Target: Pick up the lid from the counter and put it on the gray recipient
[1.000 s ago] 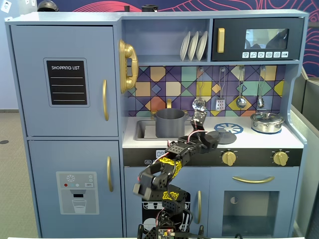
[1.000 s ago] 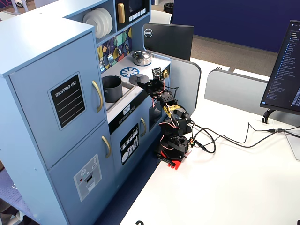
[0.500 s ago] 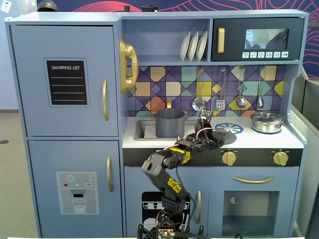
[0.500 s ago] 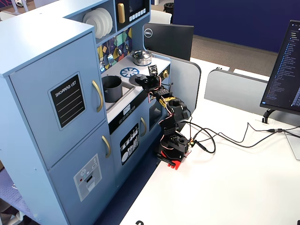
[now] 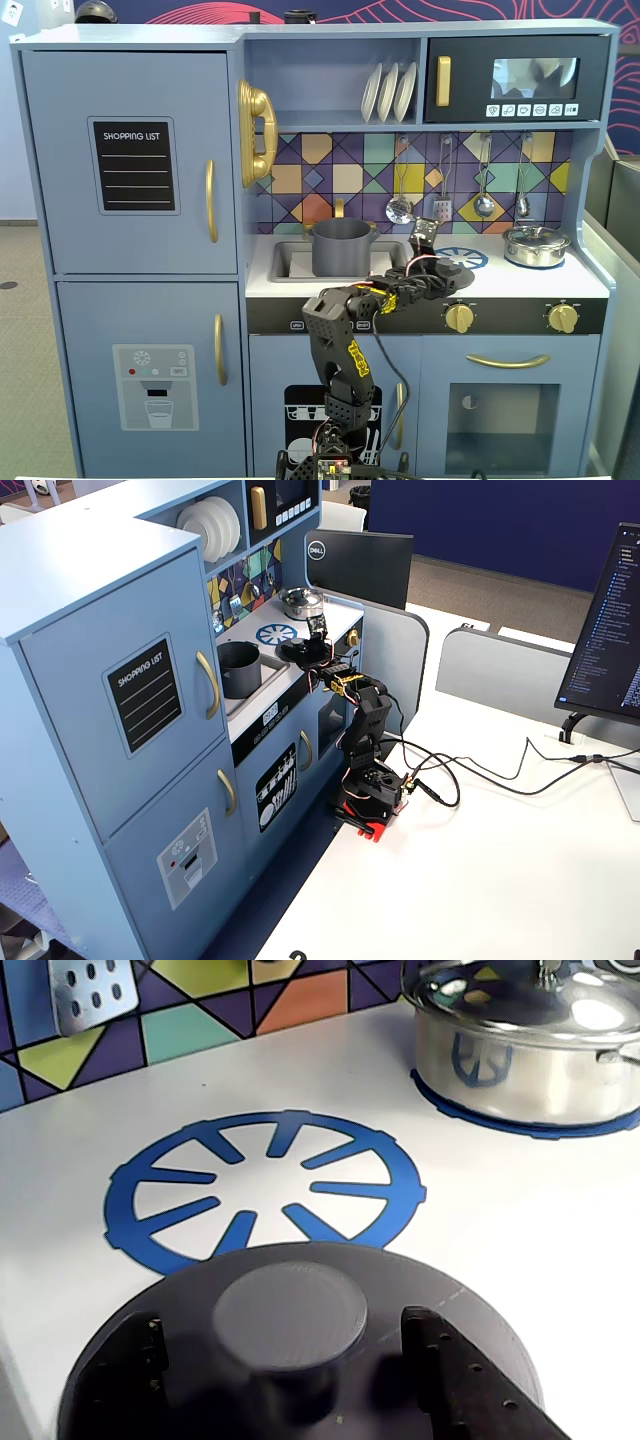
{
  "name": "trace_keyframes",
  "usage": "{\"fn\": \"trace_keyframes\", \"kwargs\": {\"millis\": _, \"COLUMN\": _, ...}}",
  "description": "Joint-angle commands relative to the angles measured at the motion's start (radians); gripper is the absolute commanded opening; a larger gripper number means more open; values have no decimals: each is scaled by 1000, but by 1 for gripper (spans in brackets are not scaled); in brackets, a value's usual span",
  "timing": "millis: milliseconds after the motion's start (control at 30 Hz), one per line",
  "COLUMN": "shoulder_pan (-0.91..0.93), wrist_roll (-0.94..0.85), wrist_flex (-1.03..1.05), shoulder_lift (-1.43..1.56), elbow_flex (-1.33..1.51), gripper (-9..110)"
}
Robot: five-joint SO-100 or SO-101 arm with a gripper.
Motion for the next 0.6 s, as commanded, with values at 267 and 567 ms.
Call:
{"fn": "trace_keyframes", "kwargs": {"millis": 267, "shoulder_pan": -48, "wrist_roll": 81, "wrist_flex": -38, "shoulder_lift": -77, "elbow_flex": -124, "gripper": 0}}
{"fn": "trace_keyframes", "kwargs": {"millis": 567, "shoulder_pan": -98, "wrist_roll": 43, "wrist_flex": -41, "shoulder_lift": -46, "elbow_flex": -247, "gripper": 0}}
